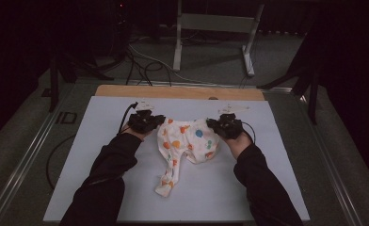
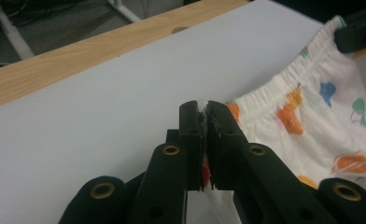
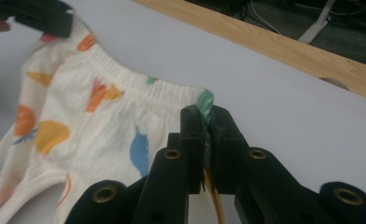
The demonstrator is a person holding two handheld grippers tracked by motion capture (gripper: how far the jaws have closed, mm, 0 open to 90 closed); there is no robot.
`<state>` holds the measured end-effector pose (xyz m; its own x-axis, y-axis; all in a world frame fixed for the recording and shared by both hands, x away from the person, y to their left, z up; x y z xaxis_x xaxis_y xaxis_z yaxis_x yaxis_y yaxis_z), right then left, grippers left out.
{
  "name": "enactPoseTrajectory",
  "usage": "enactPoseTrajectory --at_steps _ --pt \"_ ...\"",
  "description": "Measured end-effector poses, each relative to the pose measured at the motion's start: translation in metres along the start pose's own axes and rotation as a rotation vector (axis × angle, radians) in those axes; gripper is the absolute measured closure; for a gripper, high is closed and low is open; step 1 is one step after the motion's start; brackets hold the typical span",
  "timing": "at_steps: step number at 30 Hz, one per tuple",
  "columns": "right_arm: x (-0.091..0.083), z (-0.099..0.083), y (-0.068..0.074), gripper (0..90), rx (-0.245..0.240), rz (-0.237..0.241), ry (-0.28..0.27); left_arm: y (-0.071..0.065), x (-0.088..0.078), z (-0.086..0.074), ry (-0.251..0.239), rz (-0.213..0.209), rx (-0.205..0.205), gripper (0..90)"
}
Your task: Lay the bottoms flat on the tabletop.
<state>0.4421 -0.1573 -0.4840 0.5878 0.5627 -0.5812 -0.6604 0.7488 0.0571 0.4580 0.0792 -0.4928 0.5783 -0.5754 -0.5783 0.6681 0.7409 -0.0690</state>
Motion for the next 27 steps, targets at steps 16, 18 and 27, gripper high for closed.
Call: enactPoseTrajectory --at_steps 16,18,27 --pt "0.057 -0.004 -0.032 83.2 0.070 -0.043 0.091 0.026 0.043 -0.004 0.086 0.091 0.008 81.8" --pt "0.060 -0.006 -0.034 60.2 0.086 -0.037 0.106 0.027 0.046 -0.007 0.104 0.068 -0.043 62.8" --pt "0.049 -0.002 -0.038 15.9 0.106 -0.002 0.092 0.016 0.037 -0.002 0.098 0.027 -0.043 3.8"
Point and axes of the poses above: each handheld gripper's, and its own axes: x roughly forward along the jaws, z roughly out of its top, y roughly to its left, the point moved 7 cm from there along x, roughly forward along the jaws, and after that the axes turned 2 degrees about z, right-handed, at the moved point
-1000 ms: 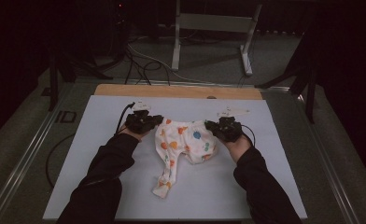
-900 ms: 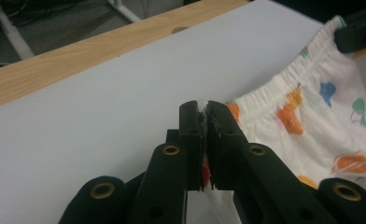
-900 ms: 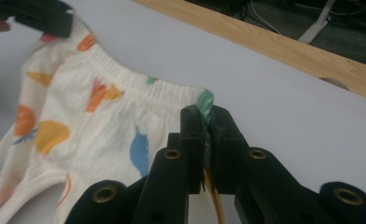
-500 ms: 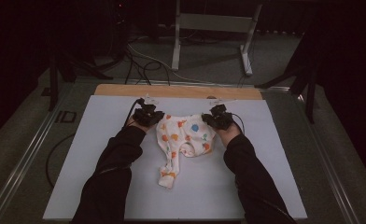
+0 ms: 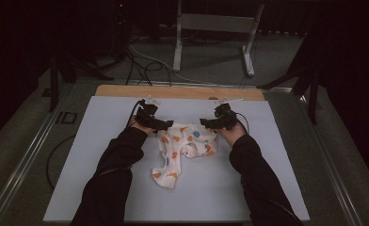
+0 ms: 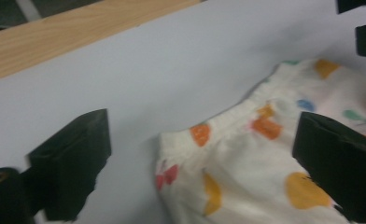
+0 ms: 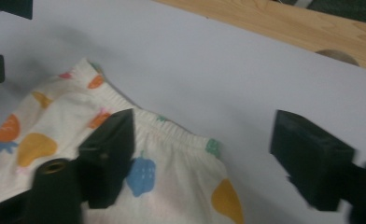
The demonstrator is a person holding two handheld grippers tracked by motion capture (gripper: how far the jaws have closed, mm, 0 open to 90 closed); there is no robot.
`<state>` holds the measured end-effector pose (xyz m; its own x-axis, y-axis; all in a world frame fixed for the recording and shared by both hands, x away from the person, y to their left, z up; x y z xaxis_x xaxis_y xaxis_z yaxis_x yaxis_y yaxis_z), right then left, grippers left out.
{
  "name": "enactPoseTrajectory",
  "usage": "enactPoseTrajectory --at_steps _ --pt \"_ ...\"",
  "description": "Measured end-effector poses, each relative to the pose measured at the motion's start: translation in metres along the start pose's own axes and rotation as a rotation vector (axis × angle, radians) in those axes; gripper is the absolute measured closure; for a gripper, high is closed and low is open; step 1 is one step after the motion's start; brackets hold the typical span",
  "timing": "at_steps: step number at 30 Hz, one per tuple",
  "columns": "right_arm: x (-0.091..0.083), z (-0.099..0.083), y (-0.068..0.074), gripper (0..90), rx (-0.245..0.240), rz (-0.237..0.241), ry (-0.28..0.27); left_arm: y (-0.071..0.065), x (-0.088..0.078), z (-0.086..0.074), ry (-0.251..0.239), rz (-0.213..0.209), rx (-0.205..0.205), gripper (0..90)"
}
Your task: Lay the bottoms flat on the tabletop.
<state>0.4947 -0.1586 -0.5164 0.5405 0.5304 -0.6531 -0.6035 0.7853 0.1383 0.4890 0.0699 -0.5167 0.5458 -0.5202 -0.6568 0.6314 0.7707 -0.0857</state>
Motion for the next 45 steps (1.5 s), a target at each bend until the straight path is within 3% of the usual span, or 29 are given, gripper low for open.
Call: enactPoseTrajectory --at_steps 11,17,24,28,29,31,38,39,41,44,45 --pt "-0.016 0.004 0.014 13.4 -0.053 0.044 -0.027 -0.014 -0.021 0.004 -0.030 -0.055 0.022 0.1" --pt "-0.023 0.003 0.028 13.6 -0.105 0.057 -0.026 -0.021 -0.032 0.002 -0.043 -0.078 0.038 0.1" --pt "-0.036 0.000 0.052 13.8 -0.188 0.093 -0.065 -0.031 -0.051 -0.004 -0.075 -0.108 0.058 0.1" --pt "-0.048 -0.005 0.067 13.6 -0.206 0.134 -0.073 -0.038 -0.063 -0.011 -0.079 -0.124 0.076 0.1" --pt "-0.053 -0.008 0.075 13.6 -0.230 0.149 -0.074 -0.040 -0.066 -0.013 -0.081 -0.128 0.085 0.1" --pt "-0.055 -0.010 0.078 13.6 -0.233 0.159 -0.078 -0.043 -0.073 -0.017 -0.080 -0.131 0.102 0.1" --pt "-0.068 -0.029 0.106 14.2 -0.275 0.273 -0.064 -0.058 -0.093 -0.033 -0.090 -0.158 0.133 0.1" --pt "-0.071 -0.036 0.111 15.9 -0.301 0.294 -0.068 -0.061 -0.096 -0.037 -0.098 -0.165 0.133 0.1" --pt "-0.072 -0.039 0.113 18.8 -0.310 0.294 -0.062 -0.065 -0.101 -0.046 -0.111 -0.177 0.127 0.2" --pt "-0.074 -0.055 0.114 41.1 -0.377 0.304 -0.049 -0.073 -0.106 -0.060 -0.115 -0.190 0.134 0.1" --pt "-0.073 -0.059 0.115 43.7 -0.376 0.300 -0.042 -0.076 -0.108 -0.066 -0.114 -0.193 0.136 0.2"
Point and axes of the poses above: each handheld gripper's, and its own axes: x roughly forward along the jaws, z roughly out of its top, y roughly to its left, the point moved 7 cm from there along x, roughly forward along the jaws, and after that the axes turned 2 degrees about z, right-handed, at the moved point
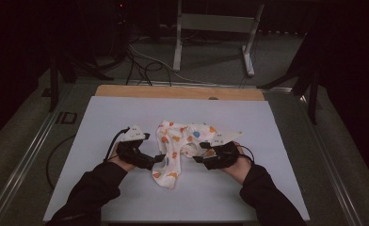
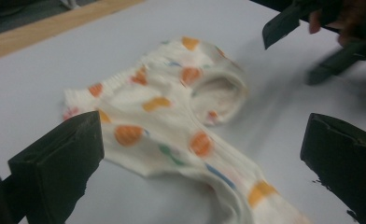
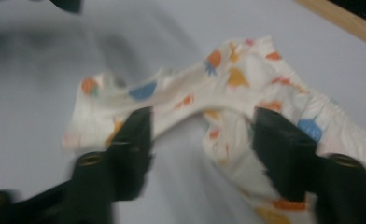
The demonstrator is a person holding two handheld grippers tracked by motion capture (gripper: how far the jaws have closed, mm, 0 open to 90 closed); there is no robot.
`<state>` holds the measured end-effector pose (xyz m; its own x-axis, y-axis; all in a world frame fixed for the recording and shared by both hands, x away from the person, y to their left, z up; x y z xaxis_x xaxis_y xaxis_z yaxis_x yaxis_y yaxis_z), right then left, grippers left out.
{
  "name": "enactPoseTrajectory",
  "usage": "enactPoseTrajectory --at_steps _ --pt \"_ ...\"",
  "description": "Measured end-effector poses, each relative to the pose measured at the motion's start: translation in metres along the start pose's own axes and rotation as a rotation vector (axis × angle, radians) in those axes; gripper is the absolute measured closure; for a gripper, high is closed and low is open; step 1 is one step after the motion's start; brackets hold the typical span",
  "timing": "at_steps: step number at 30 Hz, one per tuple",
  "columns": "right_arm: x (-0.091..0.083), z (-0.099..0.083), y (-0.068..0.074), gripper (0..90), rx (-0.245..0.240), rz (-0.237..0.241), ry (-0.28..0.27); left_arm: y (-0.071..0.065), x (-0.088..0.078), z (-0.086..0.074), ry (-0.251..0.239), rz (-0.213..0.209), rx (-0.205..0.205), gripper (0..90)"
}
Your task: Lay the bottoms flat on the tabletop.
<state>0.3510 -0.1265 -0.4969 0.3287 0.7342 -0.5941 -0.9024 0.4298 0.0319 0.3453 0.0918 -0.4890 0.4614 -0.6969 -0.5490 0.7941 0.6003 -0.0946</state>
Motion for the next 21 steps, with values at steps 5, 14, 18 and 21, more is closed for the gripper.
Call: enactPoseTrajectory --at_steps 5,14,18,21 --pt "0.011 -0.019 0.003 56.6 -0.005 0.035 0.046 -0.017 -0.007 -0.023 0.001 -0.004 0.014 0.2" --pt "0.051 -0.014 -0.003 57.9 -0.012 0.011 0.108 -0.028 -0.019 -0.051 -0.009 -0.007 -0.030 0.2" --pt "0.070 -0.013 -0.017 53.9 0.029 -0.084 0.142 -0.028 -0.020 -0.054 -0.008 -0.005 -0.033 0.2" --pt "0.081 -0.016 -0.023 58.2 0.062 -0.086 0.178 -0.028 -0.020 -0.056 -0.008 -0.006 -0.036 0.2"
Point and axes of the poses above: each handheld gripper's, and its own axes: x roughly forward along the jaws, z roughly out of its top, y roughly to its left, the point moved 7 cm from there along x, roughly forward along the jaws, and after that the axes turned 2 degrees about z, right-handed, at the moved point
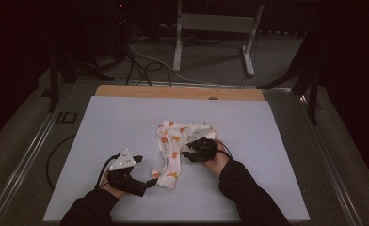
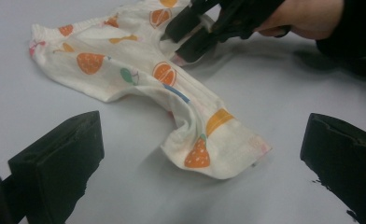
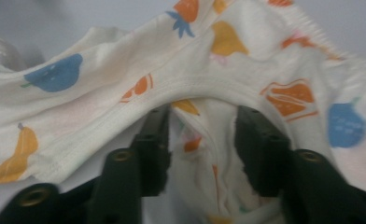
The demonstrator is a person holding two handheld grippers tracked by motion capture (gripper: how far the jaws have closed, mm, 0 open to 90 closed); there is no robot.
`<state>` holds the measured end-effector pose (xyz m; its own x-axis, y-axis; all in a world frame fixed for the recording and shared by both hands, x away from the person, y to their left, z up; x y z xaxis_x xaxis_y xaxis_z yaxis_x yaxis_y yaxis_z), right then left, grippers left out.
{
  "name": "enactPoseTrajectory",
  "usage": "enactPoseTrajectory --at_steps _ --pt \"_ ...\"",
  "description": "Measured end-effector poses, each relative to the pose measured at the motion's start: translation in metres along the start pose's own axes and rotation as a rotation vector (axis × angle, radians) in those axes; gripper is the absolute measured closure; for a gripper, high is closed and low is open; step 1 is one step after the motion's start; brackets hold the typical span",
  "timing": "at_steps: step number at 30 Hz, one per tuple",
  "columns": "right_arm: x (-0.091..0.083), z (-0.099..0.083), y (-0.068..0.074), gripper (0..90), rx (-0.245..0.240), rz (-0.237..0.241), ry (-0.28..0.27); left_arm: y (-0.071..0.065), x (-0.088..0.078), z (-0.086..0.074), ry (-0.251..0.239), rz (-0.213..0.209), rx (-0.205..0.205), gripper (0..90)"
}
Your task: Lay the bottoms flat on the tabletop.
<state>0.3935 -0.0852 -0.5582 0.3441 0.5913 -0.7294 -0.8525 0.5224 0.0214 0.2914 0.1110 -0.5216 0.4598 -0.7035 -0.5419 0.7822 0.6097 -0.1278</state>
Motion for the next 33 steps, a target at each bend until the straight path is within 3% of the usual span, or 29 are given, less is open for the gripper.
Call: enactPoseTrajectory --at_steps 2,3,4,5,6,7,8,9,10,15,20,26,28,33 --pt "0.006 -0.005 -0.005 63.7 -0.064 -0.028 0.053 0.000 0.000 0.000 -0.001 -0.002 0.004 0.2" --pt "0.007 -0.007 -0.006 65.4 -0.063 -0.035 0.064 0.000 0.000 -0.001 -0.001 -0.001 0.004 0.2" --pt "0.008 -0.006 -0.005 69.3 -0.021 -0.016 0.045 0.001 0.000 -0.001 -0.001 0.000 0.004 0.2" --pt "0.008 -0.005 -0.004 74.4 -0.018 -0.018 0.047 0.001 0.000 -0.001 -0.001 -0.001 0.003 0.2" --pt "0.008 -0.005 -0.004 83.6 -0.051 -0.037 0.059 0.001 0.000 -0.001 -0.002 0.002 0.001 0.2" --pt "0.006 -0.003 0.000 86.6 -0.053 -0.056 0.067 0.002 0.000 -0.002 0.000 0.003 0.000 0.2" --pt "0.006 -0.003 0.000 86.6 -0.053 -0.056 0.067 0.002 0.000 -0.002 0.002 0.001 0.001 0.2" --pt "0.004 -0.003 -0.002 86.9 -0.087 -0.045 0.074 0.002 -0.001 -0.002 0.002 0.005 0.002 0.2" --pt "0.000 0.000 0.000 86.9 -0.045 -0.047 0.054 0.003 -0.001 -0.002 0.002 0.008 0.003 0.2" --pt "-0.023 0.001 -0.002 87.0 -0.020 -0.021 0.019 0.005 -0.004 0.000 -0.015 0.017 -0.003 0.2" --pt "-0.045 -0.009 0.001 86.9 -0.009 0.021 -0.016 0.006 -0.005 0.000 -0.012 0.019 0.000 0.2" --pt "-0.072 -0.024 0.002 86.8 0.004 0.019 -0.048 0.008 -0.008 0.000 -0.014 0.031 -0.001 0.2" --pt "-0.082 -0.030 0.003 86.7 0.003 0.043 -0.071 0.009 -0.008 0.000 -0.014 0.033 -0.005 0.2" --pt "-0.099 -0.041 0.006 86.3 -0.015 0.051 -0.086 0.010 -0.009 -0.001 -0.013 0.036 -0.007 0.2"
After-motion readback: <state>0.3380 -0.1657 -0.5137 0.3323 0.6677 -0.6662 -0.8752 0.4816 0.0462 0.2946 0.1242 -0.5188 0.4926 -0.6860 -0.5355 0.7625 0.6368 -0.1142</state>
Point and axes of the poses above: each handheld gripper's, and its own axes: x roughly forward along the jaws, z roughly out of its top, y roughly to its left, the point moved 7 cm from there along x, roughly forward along the jaws, and after that the axes turned 2 degrees about z, right-handed, at the moved point
